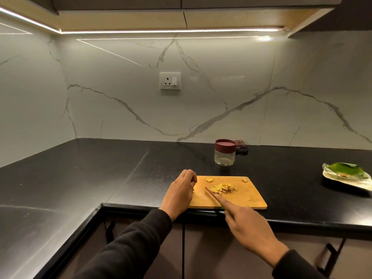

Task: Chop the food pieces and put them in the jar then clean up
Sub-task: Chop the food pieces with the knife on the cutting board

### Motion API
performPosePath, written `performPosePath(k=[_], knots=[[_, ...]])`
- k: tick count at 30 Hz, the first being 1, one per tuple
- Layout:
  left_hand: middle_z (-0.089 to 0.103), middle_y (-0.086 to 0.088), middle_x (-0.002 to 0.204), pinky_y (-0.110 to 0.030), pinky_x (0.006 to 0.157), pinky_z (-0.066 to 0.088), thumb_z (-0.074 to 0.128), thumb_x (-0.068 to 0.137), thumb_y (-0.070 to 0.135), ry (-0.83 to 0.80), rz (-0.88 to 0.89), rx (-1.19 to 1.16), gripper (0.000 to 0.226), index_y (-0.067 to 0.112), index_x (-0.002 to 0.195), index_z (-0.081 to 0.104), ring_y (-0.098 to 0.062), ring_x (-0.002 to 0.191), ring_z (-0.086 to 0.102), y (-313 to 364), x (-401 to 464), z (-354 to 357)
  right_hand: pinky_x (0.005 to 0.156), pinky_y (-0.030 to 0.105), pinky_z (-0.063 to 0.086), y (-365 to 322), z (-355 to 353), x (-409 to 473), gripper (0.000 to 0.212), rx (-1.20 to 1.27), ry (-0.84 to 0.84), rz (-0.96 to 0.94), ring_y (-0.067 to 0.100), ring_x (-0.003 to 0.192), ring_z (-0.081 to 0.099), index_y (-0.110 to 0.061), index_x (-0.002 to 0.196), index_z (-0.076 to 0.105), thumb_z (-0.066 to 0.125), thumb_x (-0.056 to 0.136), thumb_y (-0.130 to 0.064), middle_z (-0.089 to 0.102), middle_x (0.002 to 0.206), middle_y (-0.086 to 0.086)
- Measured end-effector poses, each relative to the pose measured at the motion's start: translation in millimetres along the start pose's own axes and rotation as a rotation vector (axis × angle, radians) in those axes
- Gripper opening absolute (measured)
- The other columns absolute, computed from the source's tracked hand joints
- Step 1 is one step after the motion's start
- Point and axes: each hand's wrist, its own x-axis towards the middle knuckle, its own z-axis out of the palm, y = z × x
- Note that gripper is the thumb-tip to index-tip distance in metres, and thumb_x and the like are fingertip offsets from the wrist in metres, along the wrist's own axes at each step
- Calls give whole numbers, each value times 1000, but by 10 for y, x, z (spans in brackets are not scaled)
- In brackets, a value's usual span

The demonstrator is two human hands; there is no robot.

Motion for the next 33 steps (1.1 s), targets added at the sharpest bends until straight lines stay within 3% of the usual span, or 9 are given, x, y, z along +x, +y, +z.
performPosePath(k=[5, 13, 19, 24, 30, 33], knots=[[57, 7, 104, -17, 75, 52, 56, 100, 15, -10, 8, -12, 10, 23, 105, 53, -9, 83, 57, -13, -3, -1, 52, 17, 38, 98, -32, 87, 53, 17, -24, -13, 5, 67, 56, -59, 151, 15, 37, 107, -38, 57, 80, -11], [60, 7, 106, -21, 80, 55, 58, 99, 16, -22, 9, 2, 11, 23, 108, 59, -7, 87, 59, -26, 11, 17, 51, 19, 37, 321, -90, 190, 50, 12, 0, 53, 6, 68, 57, -60, 150, 22, 38, 107, -38, 58, 81, -11], [61, 7, 108, -20, 82, 54, 58, 100, 16, -25, 3, 1, 12, 22, 110, 60, -8, 89, 59, -11, 9, 5, 58, 21, 46, 344, -60, 192, 51, 25, -13, -1, 6, 68, 58, -59, 150, 21, 39, 107, -39, 58, 79, -12], [62, 7, 107, -22, 84, 55, 59, 99, 18, -52, 2, 8, 13, 22, 112, 60, -8, 91, 59, -2, 10, -6, 55, 20, 40, 439, -111, 257, 51, -10, 11, 30, 5, 72, 58, -60, 150, 22, 38, 106, -40, 61, 87, -11], [62, 11, 98, -25, 84, 55, 63, 97, 25, -257, -72, -19, 26, 26, 122, 60, -8, 87, 59, 3, 156, -42, 60, 18, 43, 445, -102, 242, 52, -63, -1, 15, 5, 72, 56, -58, 152, 17, 37, 106, -42, 57, 83, -13], [59, 9, 111, -24, 89, 52, 62, 97, 27, -359, -66, 15, 29, 28, 126, 61, -8, 94, 57, 46, 310, -31, 59, 19, 43, 464, -91, 260, 52, -60, 5, 14, 5, 73, 57, -58, 152, 19, 37, 106, -42, 61, 89, -11]])
